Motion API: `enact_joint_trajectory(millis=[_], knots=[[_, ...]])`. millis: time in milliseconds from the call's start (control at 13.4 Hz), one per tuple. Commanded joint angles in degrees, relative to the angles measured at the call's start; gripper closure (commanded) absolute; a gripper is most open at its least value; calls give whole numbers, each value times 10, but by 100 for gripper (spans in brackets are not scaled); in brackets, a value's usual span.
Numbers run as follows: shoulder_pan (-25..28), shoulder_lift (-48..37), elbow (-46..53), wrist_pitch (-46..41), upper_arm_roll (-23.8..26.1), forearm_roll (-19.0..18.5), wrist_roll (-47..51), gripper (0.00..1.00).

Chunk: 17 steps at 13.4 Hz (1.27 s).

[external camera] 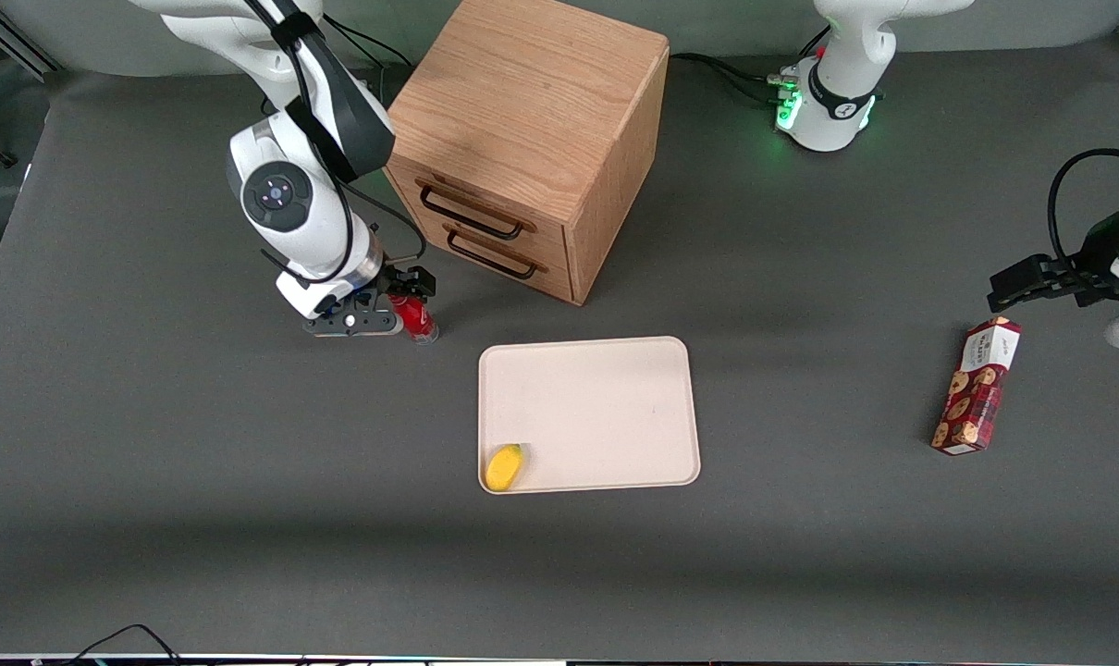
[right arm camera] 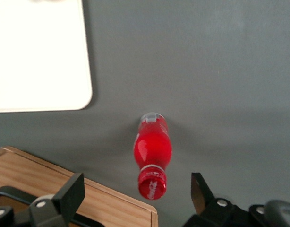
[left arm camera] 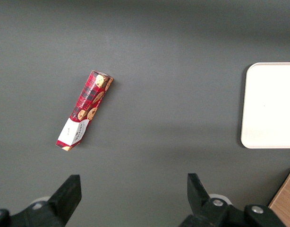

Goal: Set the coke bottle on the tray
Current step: 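Close the right gripper around the red bottle's cap end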

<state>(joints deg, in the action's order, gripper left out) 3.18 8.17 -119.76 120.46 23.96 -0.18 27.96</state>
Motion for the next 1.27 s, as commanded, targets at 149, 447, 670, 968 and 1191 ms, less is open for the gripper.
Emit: enact_joint_trajectory(millis=[149,447,670,968,1191], knots=[[-2,-11,-64,48,5,-15,15,0],[-3,-4,-64,49,4,-18,7,20],[-4,4,-64,50,4,-26,10,42],[-5,5,-63,49,4,-26,10,99],[-9,5,-50,50,4,-26,11,100]])
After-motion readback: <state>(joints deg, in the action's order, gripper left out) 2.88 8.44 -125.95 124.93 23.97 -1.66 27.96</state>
